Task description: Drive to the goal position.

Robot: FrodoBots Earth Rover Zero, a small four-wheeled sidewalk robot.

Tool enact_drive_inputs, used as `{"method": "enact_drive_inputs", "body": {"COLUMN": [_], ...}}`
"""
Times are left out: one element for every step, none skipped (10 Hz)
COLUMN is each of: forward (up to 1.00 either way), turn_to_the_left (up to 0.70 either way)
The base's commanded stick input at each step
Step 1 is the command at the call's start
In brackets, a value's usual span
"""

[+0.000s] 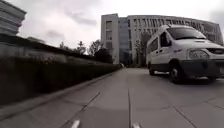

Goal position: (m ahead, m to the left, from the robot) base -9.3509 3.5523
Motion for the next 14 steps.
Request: {"method": "enact_drive_inputs", "body": {"forward": [0.70,0.70,0.70,0.70,0.70,0.70,0.70,0.70,0.70,0.70,0.70,0.70,0.70,0.70], "turn_to_the_left": [-0.06,-0.06,-0.06,-0.21,-0.35,-0.35,-0.26,-0.16,-0.05,0.00,0.00,0.00,0.00,0.00]}}
